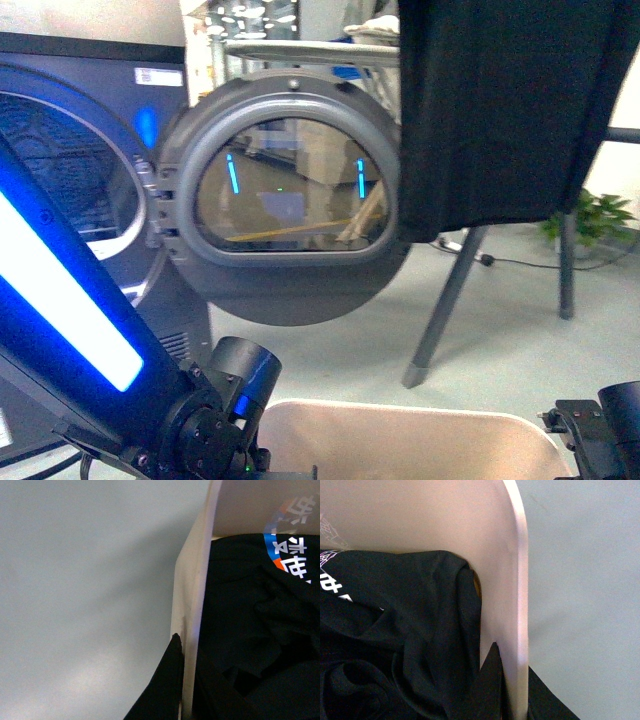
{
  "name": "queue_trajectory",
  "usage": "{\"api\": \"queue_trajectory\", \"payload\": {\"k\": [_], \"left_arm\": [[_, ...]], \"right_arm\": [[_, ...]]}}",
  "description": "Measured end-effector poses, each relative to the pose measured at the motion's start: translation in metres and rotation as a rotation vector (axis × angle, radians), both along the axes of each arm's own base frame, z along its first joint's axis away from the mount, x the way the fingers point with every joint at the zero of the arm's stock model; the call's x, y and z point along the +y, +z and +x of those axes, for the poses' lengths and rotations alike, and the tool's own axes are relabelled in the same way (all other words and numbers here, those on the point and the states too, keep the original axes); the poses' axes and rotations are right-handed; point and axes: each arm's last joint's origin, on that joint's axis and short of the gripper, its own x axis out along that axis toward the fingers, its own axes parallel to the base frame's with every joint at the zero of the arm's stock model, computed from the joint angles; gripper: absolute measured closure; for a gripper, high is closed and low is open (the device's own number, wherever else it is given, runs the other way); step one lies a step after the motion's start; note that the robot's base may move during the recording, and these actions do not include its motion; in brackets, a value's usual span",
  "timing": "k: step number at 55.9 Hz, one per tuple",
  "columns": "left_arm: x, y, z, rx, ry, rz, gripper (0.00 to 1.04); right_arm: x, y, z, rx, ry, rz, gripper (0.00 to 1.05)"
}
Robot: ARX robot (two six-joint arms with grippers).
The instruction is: Move hamper under clothes hanger
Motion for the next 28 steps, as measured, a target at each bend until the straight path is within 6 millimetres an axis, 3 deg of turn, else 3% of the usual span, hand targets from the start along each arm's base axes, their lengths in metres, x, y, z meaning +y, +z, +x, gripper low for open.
{"api": "queue_trajectory", "payload": {"k": [28], "left_arm": [[0.0034, -0.0002, 0.0009, 0.000, 0.009, 0.002, 1.01]], "right_arm": [[0.0028, -0.0001, 0.0002, 0.000, 0.009, 0.003, 1.02]]}}
